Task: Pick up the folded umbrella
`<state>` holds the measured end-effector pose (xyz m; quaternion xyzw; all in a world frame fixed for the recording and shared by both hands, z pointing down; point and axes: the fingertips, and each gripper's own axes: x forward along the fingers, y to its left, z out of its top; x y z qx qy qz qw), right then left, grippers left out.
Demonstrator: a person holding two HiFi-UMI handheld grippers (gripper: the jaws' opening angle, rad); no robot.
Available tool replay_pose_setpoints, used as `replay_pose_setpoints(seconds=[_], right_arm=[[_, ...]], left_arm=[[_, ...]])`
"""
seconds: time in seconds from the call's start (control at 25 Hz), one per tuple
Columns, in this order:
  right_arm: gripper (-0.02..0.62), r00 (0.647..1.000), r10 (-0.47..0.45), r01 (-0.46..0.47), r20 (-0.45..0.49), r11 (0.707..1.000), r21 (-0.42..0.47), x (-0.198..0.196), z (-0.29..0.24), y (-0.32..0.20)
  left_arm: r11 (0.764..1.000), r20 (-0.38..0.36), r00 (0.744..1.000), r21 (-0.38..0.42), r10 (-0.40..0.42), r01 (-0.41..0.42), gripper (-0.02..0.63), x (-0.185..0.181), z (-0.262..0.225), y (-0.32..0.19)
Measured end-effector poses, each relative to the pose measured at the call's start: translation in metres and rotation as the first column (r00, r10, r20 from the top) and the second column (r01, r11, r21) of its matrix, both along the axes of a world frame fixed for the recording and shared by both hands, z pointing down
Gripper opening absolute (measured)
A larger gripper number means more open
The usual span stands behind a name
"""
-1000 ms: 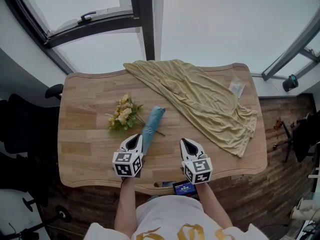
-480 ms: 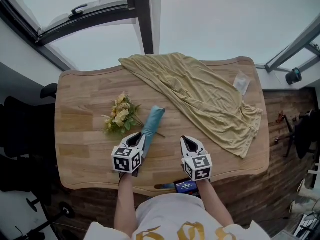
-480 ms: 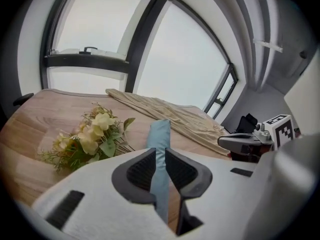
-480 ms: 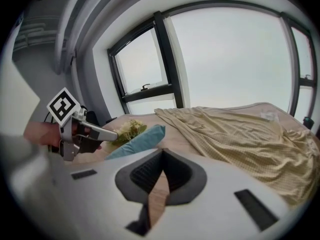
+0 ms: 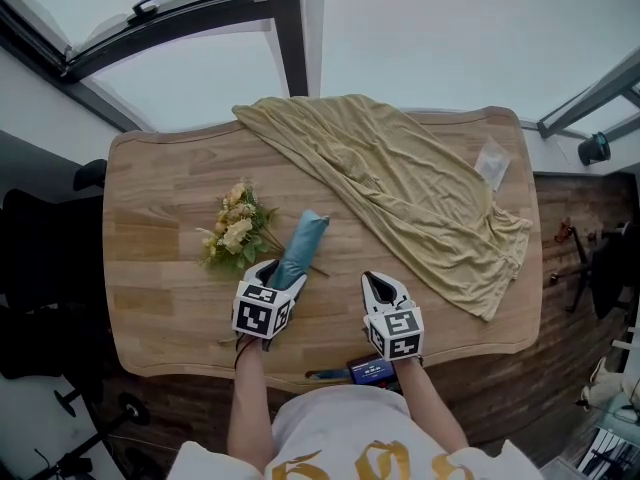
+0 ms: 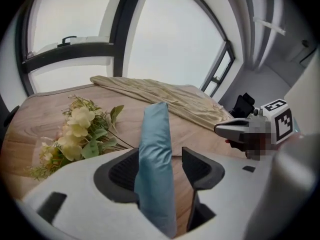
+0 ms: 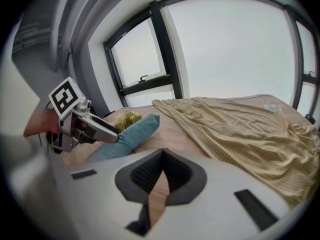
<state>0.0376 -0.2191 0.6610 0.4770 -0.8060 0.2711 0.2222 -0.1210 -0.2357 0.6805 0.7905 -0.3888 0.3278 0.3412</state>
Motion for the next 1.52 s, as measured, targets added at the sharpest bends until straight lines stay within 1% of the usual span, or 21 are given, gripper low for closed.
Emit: replay_pose_setpoints(seconds=[0.12, 0.28, 0.4, 0.56, 0.8, 1.04, 1.16, 1.36, 1.52], right_arm=[[0.010, 1.000, 0.002, -0.002, 0.000, 1.000, -0.014, 0.005, 0.006, -0.002], [0.011, 1.000, 0.008, -0.008, 0.001, 1.000, -0.026, 0.010, 0.012, -0.004], [0.011, 1.000, 0.012, -0.012, 0.001, 0.999, -0.041, 0.018, 0.018, -0.005], [0.011, 1.000, 0.021, -0.022, -0.007, 0.998, -0.058, 0.025, 0.026, -0.001], [0.011, 0.999, 0.035, -0.035, -0.005, 0.997, -0.071, 0.028, 0.033, -0.001], [0.011, 0.999, 0.036, -0.036, -0.006, 0.997, -0.074, 0.024, 0.034, -0.005], [0.011, 1.000, 0.025, -0.026, -0.013, 0.997, -0.068, 0.020, 0.032, -0.006], [0.011, 0.999, 0.029, -0.031, -0.025, 0.998, -0.060, 0.024, 0.028, -0.007], [0.011, 0.999, 0.044, -0.045, -0.020, 0.998, -0.049, 0.026, 0.023, -0.009]], left_arm=[[1.000, 0.030, 0.999, -0.024, 0.014, -0.013, 0.296, 0.003, 0.011, -0.003], [0.998, 0.075, 0.996, -0.058, 0.040, -0.036, 0.313, 0.004, 0.024, -0.003], [0.996, 0.111, 0.992, -0.078, 0.056, -0.047, 0.314, 0.007, 0.036, -0.005], [0.992, 0.140, 0.986, -0.106, 0.086, -0.072, 0.314, 0.011, 0.055, -0.005], [0.988, 0.203, 0.972, -0.117, 0.118, -0.096, 0.313, 0.014, 0.063, -0.007], [0.988, 0.217, 0.969, -0.124, 0.116, -0.091, 0.302, 0.014, 0.063, -0.007], [0.991, 0.236, 0.966, -0.106, 0.110, -0.087, 0.293, 0.012, 0.064, -0.007], [0.993, 0.219, 0.971, -0.091, 0.095, -0.077, 0.288, 0.013, 0.062, -0.009], [0.995, 0.221, 0.972, -0.069, 0.081, -0.067, 0.284, 0.012, 0.059, -0.008]])
